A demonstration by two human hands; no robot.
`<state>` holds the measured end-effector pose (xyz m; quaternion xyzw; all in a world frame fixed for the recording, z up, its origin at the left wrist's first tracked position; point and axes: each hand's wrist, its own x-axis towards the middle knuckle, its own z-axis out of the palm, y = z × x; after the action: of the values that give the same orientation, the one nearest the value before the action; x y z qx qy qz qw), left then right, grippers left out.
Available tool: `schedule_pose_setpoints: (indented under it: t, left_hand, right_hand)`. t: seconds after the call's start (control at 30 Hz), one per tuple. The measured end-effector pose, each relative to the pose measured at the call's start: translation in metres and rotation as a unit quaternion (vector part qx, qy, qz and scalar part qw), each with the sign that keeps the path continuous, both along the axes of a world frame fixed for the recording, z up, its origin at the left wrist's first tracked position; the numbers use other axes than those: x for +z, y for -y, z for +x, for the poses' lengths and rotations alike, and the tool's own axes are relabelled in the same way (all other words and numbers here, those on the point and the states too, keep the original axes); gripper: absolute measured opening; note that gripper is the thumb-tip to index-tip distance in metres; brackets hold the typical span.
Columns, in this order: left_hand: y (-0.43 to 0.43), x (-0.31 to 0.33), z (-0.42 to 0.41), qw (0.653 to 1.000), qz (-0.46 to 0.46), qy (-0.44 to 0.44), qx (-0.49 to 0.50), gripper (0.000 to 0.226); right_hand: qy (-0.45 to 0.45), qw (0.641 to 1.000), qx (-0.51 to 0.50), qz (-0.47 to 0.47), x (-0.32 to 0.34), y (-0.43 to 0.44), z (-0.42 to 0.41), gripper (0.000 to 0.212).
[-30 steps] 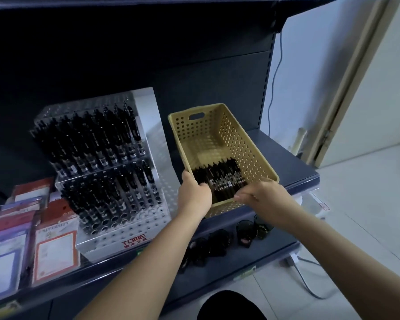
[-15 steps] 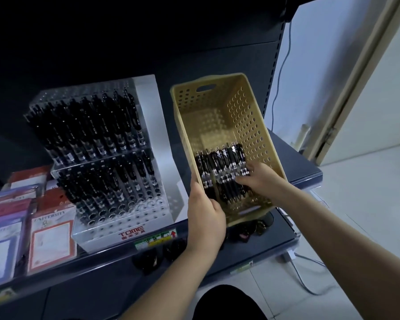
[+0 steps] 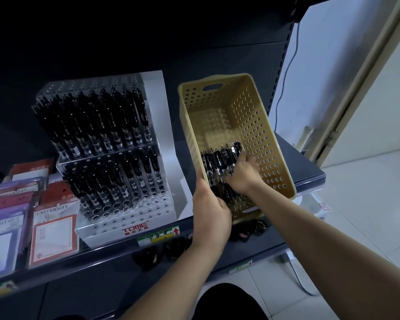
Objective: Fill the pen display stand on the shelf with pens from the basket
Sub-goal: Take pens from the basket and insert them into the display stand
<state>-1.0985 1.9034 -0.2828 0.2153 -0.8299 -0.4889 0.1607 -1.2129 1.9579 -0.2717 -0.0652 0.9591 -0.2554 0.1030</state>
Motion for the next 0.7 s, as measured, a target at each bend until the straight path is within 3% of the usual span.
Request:
schedule_pose_setpoints:
  t: [0.17,0.53,0.7]
  left_hand:
    - [0.0,-0.002,-0.002,1.0,-0.004,-0.013,0.001,0.073]
    - [0.0,-0.001,-0.005,1.0,0.001,-0.022,0.002,0.076]
    - [0.006,0.007,-0.017,1.0,0.025,0.016,0.006,0.071]
  right_hand:
    - [-0.004,1.0,-0.008,-0.028,-0.002,-0.002,-0.01,0.087]
    - [0.05,0.987,-0.005,-0.152,0.002,-0.006,-0.013,0.042]
    - [0.027,0.937,-0.051,-0.345,0.029,-0.012,-0.012,0.017]
